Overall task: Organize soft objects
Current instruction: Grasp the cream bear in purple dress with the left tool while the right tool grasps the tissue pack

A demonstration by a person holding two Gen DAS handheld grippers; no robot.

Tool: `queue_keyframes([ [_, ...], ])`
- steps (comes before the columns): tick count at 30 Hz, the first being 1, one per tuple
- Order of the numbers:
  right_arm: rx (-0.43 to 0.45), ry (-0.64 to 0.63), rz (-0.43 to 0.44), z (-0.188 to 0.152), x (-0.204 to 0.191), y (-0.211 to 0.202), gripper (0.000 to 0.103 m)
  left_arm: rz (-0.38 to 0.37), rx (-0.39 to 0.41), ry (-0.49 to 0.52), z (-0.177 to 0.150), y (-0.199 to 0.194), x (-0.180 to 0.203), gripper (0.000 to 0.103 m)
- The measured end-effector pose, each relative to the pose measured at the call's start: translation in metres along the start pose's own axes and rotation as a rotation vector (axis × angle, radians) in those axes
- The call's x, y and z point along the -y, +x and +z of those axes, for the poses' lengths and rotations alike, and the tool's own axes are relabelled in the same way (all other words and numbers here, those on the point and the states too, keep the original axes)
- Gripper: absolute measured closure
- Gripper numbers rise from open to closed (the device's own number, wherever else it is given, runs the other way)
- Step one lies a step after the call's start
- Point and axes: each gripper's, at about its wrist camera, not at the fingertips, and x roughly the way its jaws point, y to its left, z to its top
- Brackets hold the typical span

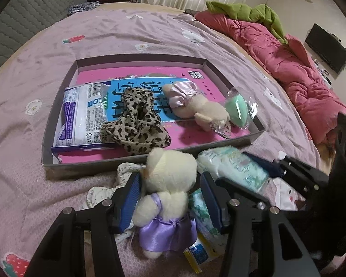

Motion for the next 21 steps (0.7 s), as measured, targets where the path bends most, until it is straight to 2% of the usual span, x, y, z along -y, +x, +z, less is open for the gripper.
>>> queue_keyframes([
  [10, 0.0, -0.067, -0.049, 0.004, -0.003, -0.007, 0.051, -0.081, -0.023, 0.013, -0.006, -0.014, 0.0, 0.052],
  [17, 0.004, -0.07, -0.062, 0.006, 0.002, -0.011, 0.052, -0.067, -0.049, 0.077, -0.013, -0.018, 0.012, 0.052],
  [21, -0.018, -0.058, -0.069, 0.005, 0.005, -0.008, 0.052, -0.074, -0.077, 0.055, -0.015, -0.011, 0.013, 0.052],
])
